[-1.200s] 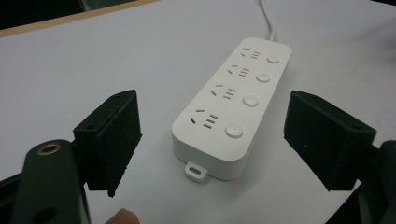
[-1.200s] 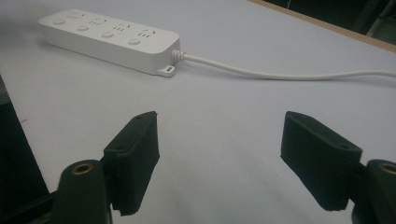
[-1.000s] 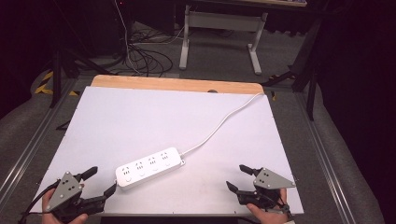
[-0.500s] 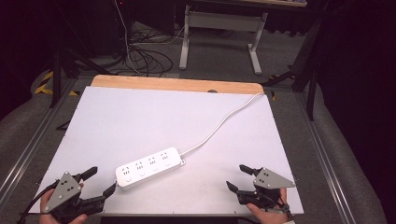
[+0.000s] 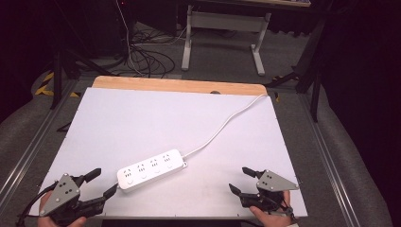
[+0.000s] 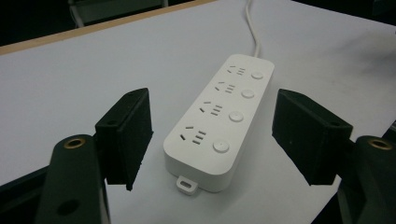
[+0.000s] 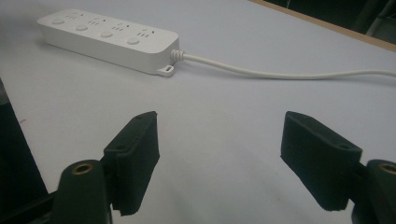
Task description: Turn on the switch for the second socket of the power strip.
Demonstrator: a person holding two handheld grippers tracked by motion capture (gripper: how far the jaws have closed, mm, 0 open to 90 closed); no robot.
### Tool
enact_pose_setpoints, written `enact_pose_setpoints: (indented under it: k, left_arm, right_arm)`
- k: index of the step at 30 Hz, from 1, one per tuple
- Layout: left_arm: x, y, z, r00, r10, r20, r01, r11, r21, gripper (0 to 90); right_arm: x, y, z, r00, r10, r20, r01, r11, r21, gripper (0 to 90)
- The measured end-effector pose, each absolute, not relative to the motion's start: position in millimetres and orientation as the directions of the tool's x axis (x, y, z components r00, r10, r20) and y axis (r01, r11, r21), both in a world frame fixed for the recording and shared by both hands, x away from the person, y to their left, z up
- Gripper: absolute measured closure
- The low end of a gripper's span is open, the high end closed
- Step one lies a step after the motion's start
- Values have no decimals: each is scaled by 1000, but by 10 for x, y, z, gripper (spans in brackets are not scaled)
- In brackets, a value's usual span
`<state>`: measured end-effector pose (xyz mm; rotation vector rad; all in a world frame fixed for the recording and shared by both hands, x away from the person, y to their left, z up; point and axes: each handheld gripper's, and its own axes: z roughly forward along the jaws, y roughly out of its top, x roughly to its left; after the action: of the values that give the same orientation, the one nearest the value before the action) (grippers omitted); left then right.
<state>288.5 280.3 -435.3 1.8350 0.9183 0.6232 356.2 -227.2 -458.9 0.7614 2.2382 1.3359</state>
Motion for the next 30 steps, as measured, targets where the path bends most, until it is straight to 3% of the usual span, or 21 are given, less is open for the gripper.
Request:
enact_pose_setpoints:
  k: [7, 11, 30]
  left_arm:
    - [2929, 2771, -4239, 569, 822, 23, 319, -246, 915, 264]
    - [2967, 2740, -4170, 603, 798, 17, 313, -256, 915, 318]
    - [3203, 2446, -3992, 645, 763, 32, 304, -295, 906, 336]
  right_arm:
    - [3563, -2267, -4590, -761, 644, -78, 239, 391, 889, 283]
    - [3563, -2266, -4591, -763, 642, -77, 240, 392, 888, 283]
    - [3566, -2263, -4595, -768, 637, -68, 245, 391, 887, 283]
